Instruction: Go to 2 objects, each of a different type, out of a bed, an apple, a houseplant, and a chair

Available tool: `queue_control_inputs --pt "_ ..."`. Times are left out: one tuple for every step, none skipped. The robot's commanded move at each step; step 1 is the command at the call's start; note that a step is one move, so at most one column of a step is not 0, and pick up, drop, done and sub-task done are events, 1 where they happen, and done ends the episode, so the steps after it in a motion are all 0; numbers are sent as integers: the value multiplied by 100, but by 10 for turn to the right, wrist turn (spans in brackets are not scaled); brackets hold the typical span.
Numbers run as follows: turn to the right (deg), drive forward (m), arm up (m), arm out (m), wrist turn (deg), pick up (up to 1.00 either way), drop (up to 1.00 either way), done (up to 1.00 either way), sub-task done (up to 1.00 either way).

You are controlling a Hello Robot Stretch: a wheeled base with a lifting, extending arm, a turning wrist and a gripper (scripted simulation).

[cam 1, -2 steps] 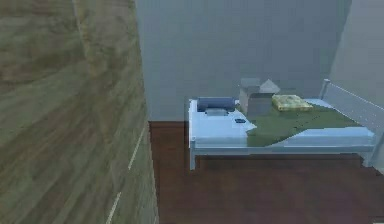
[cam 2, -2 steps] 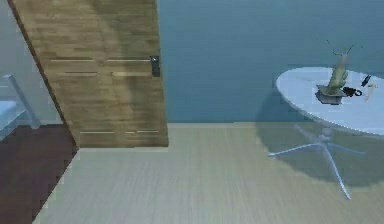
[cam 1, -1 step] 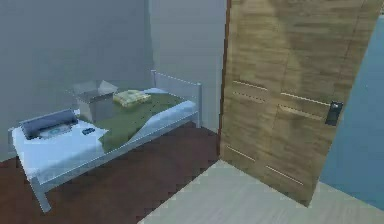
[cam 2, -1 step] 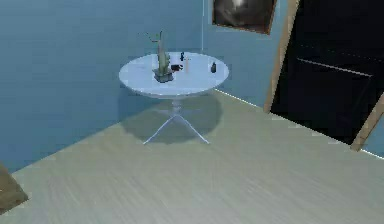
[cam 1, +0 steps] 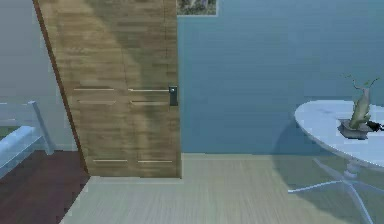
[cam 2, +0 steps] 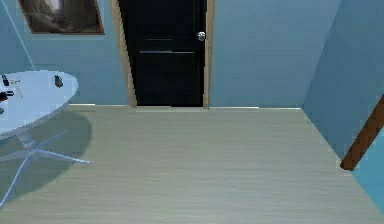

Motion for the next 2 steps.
queue_control_inputs --pt "0 30 0 0 0 0 0 0 0" --pt "-450 0 0 0 0 0 0 0 0"
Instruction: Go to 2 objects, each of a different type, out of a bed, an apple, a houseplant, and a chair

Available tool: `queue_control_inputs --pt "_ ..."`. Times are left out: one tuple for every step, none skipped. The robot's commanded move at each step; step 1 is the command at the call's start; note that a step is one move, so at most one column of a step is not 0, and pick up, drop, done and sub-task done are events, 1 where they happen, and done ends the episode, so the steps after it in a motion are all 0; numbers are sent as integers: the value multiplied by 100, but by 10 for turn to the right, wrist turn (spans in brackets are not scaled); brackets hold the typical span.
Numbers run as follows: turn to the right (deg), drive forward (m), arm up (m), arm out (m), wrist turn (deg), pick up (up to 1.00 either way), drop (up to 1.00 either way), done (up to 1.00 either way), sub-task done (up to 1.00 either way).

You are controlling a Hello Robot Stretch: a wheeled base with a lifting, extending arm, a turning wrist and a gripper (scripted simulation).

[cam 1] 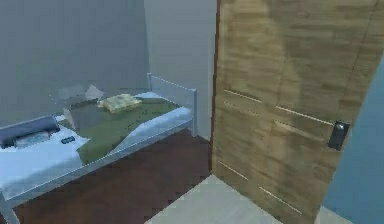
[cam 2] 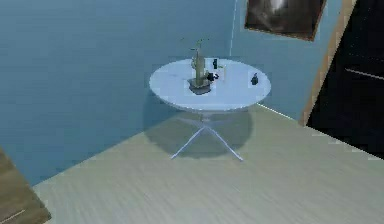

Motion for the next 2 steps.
queue_control_inputs --pt "-390 0 0 0 0 0 0 0 0" --pt "0 80 0 0 0 0 0 0 0"
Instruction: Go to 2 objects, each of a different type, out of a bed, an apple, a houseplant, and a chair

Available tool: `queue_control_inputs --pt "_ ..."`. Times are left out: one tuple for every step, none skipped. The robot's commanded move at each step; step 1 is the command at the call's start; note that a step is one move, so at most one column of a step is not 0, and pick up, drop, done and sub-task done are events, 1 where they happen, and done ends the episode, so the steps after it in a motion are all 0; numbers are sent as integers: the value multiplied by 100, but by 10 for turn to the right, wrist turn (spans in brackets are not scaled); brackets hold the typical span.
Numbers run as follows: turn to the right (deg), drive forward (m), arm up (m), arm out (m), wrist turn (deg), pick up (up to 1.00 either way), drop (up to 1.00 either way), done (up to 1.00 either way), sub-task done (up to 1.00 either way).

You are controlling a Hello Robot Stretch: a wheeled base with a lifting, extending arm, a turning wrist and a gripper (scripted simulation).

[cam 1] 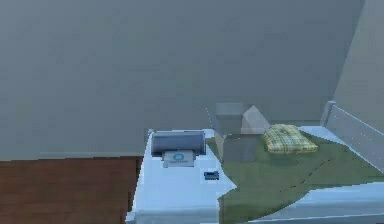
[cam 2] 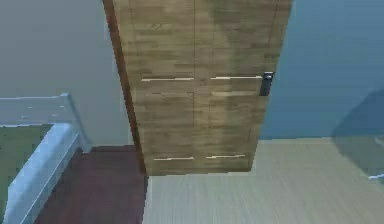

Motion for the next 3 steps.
queue_control_inputs --pt "210 0 0 0 0 0 0 0 0" --pt "0 0 0 0 0 0 0 0 100" --pt "450 0 0 0 0 0 0 0 0"
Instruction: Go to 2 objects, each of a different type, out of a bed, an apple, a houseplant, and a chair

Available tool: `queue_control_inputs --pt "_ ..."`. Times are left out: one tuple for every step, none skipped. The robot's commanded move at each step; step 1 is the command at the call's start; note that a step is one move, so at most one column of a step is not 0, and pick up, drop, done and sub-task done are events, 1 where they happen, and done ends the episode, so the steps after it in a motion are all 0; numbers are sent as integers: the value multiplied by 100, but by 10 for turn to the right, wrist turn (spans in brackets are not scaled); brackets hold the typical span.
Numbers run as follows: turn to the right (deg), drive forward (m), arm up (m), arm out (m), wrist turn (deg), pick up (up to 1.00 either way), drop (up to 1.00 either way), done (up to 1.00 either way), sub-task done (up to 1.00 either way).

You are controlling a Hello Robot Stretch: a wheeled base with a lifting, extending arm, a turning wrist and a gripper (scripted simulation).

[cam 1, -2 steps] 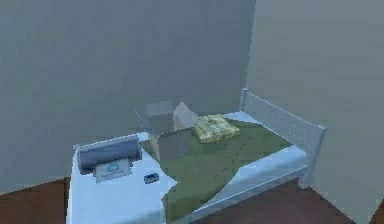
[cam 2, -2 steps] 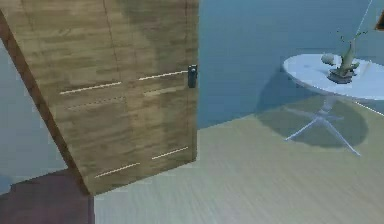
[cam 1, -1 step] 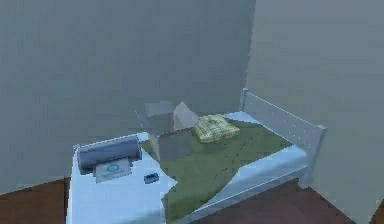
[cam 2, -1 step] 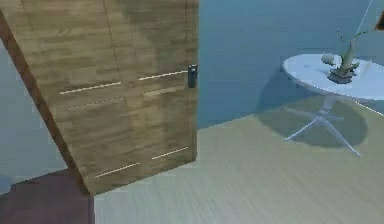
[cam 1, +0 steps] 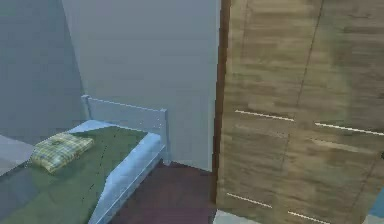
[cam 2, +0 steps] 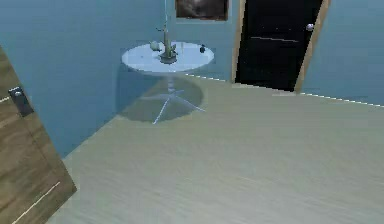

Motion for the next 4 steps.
queue_control_inputs --pt "450 0 0 0 0 0 0 0 0" --pt "450 0 0 0 0 0 0 0 0" --pt "300 0 0 0 0 0 0 0 0" --pt "0 100 0 0 0 0 0 0 0"
